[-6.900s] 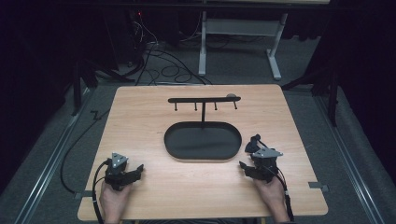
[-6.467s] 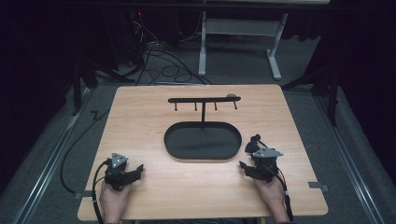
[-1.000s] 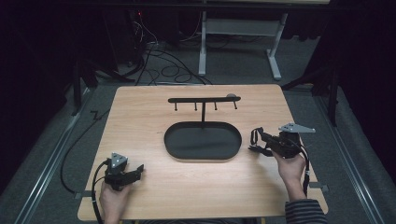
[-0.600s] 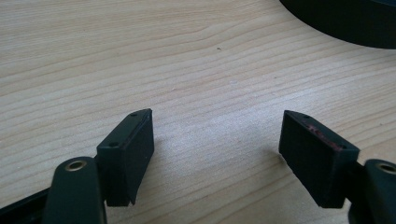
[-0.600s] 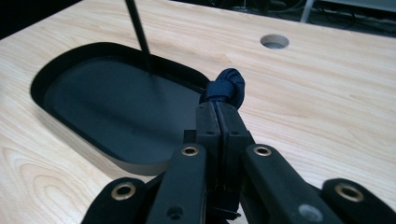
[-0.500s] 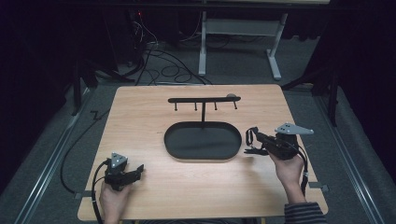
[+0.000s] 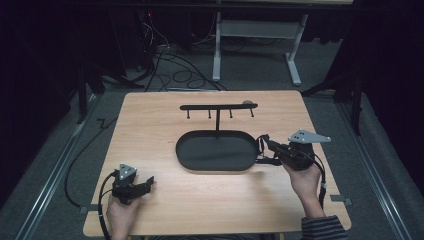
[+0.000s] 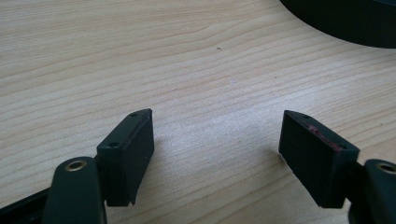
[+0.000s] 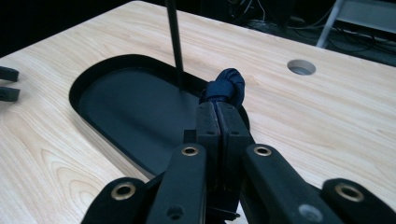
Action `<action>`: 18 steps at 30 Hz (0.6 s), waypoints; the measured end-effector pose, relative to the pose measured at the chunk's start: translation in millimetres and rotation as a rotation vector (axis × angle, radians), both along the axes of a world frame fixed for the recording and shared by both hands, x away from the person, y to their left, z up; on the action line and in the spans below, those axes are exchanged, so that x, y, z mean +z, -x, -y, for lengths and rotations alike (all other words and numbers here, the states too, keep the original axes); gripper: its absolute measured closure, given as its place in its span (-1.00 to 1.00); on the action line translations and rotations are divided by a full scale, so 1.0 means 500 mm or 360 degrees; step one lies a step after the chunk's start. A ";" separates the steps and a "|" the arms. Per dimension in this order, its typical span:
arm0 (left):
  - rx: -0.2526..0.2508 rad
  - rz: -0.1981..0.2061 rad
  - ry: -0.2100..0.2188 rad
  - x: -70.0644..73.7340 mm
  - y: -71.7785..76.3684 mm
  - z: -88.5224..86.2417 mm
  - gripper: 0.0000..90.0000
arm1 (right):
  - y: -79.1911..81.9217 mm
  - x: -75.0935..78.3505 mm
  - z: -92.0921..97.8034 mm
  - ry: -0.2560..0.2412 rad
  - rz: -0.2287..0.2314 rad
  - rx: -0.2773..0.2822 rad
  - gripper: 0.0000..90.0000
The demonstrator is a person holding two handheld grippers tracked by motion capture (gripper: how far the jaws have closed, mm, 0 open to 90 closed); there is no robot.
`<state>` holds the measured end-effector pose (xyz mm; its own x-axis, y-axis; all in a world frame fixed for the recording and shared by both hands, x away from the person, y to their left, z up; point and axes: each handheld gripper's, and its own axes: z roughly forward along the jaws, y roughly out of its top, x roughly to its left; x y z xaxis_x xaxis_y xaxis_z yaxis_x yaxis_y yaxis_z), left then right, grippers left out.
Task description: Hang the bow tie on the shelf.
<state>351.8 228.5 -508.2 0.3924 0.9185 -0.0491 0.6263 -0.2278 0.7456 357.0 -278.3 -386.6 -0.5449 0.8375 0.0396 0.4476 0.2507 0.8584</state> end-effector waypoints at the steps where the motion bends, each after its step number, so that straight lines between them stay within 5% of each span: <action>1: 0.0000 0.0000 0.0000 0.000 0.000 0.000 -0.40 | 0.000 0.002 -0.003 0.0001 0.0003 0.0009 1.00; 18: -0.0001 0.0001 -0.0003 0.000 0.000 0.000 -0.40 | -0.020 0.039 -0.043 -0.0010 0.0069 0.0115 1.00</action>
<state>351.8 228.6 -508.2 0.3933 0.9182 -0.0473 0.6257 -0.2296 0.7455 367.2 -256.8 -367.1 -0.6055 0.7956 0.0201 0.3911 0.2754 0.8782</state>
